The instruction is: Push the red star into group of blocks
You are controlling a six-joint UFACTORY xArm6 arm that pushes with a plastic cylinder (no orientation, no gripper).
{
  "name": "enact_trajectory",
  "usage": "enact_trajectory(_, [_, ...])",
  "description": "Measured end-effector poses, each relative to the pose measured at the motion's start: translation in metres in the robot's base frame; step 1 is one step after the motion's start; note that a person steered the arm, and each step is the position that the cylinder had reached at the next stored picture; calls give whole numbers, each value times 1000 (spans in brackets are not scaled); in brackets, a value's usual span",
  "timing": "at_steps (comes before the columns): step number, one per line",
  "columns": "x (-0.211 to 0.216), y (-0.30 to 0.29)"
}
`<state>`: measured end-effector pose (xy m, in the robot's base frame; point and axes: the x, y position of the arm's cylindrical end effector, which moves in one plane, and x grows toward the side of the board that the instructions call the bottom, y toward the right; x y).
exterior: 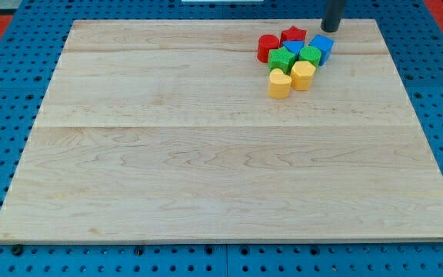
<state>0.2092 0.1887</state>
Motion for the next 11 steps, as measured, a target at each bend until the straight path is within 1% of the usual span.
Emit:
enact_trajectory(2, [-13,-5])
enact_trajectory(4, [-14,-11])
enact_trajectory(5, [-14,-54])
enact_trajectory(6, [-12,-74])
enact_trajectory(7, [-12,-79])
enact_trajectory(8, [1,-69])
enact_trajectory(9, [2,-54])
enact_trajectory(10, [28,-53])
enact_trajectory(11, [27,-53])
